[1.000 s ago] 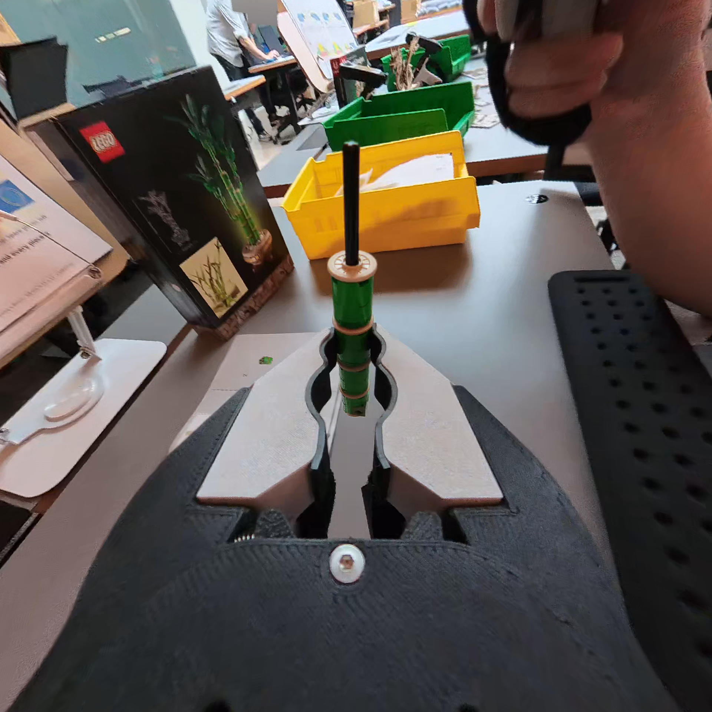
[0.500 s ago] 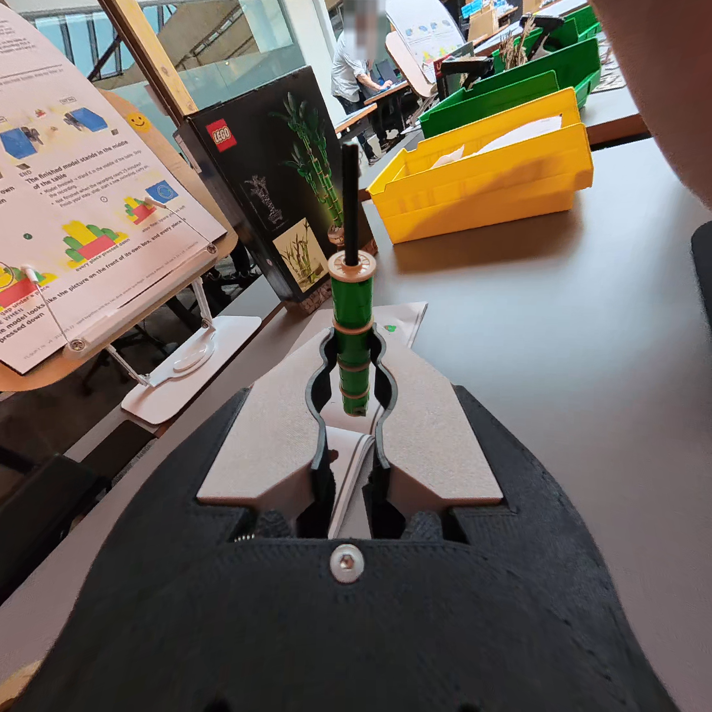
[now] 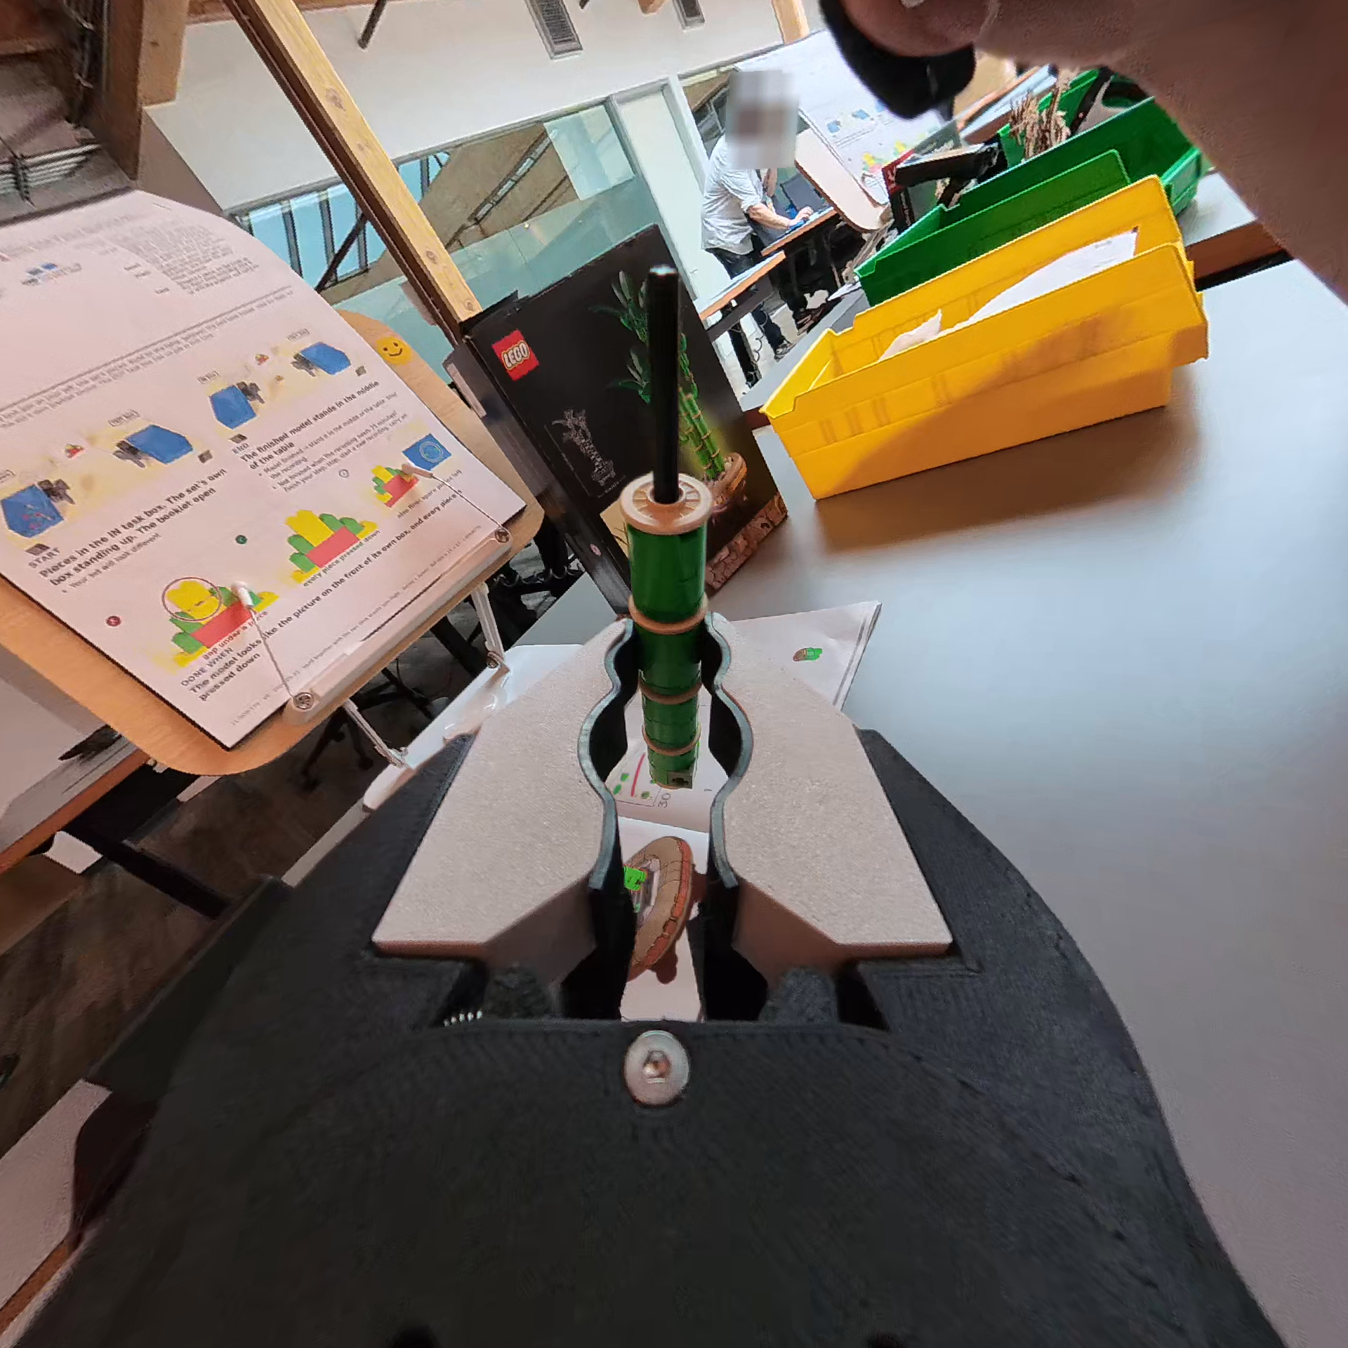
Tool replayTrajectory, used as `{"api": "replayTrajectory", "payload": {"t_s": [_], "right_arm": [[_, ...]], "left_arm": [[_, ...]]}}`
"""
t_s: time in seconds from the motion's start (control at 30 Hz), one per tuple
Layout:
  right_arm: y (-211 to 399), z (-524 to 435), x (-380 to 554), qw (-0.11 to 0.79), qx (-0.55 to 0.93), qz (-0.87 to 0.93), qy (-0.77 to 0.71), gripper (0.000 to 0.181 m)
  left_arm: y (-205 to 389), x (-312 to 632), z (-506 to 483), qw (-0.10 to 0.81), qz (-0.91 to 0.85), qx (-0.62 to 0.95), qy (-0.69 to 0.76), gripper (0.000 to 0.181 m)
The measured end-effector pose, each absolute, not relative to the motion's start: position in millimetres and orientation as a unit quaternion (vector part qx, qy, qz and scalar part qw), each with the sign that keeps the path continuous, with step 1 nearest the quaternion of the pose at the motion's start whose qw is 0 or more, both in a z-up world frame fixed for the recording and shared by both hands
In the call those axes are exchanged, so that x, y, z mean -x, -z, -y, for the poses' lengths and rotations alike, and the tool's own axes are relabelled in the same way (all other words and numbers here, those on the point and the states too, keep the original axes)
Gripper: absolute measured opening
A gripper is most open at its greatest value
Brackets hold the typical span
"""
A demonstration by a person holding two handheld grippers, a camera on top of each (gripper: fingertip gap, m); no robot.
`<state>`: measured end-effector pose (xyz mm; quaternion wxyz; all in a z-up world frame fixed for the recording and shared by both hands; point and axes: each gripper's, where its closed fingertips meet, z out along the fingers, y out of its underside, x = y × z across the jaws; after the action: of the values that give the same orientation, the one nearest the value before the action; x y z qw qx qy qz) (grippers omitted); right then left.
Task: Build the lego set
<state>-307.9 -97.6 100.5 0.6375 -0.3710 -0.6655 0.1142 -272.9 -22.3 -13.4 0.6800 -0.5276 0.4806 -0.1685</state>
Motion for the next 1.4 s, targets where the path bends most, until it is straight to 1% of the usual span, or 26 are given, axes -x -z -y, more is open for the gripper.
{"api": "replayTrajectory", "payload": {"t_s": [0.07,0.13,0.27,0.33,0.4,0.47,0.67,0.77,0.83,0.9,1.07,1.3,1.4], "right_arm": [[-107,94,307,0.622,0.413,0.629,-0.218,0.014],[-106,87,305,0.574,0.461,0.594,-0.323,0.015],[-116,57,299,0.544,0.520,0.478,-0.453,0.013],[-107,48,300,0.484,0.558,0.438,-0.513,0.013],[-93,40,304,0.423,0.596,0.401,-0.552,0.013],[-85,32,306,0.388,0.618,0.365,-0.577,0.013],[-75,8,298,0.334,0.654,0.280,-0.619,0.014],[-68,6,295,0.252,0.653,0.236,-0.674,0.014],[-63,1,293,0.206,0.643,0.201,-0.710,0.013],[-55,-6,293,0.179,0.642,0.176,-0.724,0.013],[-38,-13,296,0.166,0.664,0.167,-0.709,0.013],[-21,-23,298,0.235,0.720,0.201,-0.621,0.013],[-15,-21,299,0.246,0.739,0.225,-0.585,0.014]], "left_arm": [[10,274,23,0.684,-0.477,0.526,0.166,0.014],[8,276,21,0.685,-0.470,0.534,0.161,0.014],[13,275,21,0.658,-0.464,0.559,0.198,0.014],[17,274,19,0.638,-0.459,0.578,0.220,0.014],[22,273,17,0.613,-0.455,0.599,0.240,0.014],[30,271,18,0.579,-0.452,0.623,0.269,0.014],[32,261,38,0.467,-0.424,0.650,0.424,0.015],[34,257,49,0.390,-0.397,0.654,0.512,0.015],[39,258,46,0.366,-0.377,0.664,0.532,0.015],[47,260,41,0.357,-0.370,0.679,0.524,0.015],[55,262,37,0.333,-0.355,0.700,0.523,0.015],[68,262,36,0.318,-0.363,0.722,0.495,0.015],[71,262,36,0.312,-0.360,0.727,0.494,0.015]]}}
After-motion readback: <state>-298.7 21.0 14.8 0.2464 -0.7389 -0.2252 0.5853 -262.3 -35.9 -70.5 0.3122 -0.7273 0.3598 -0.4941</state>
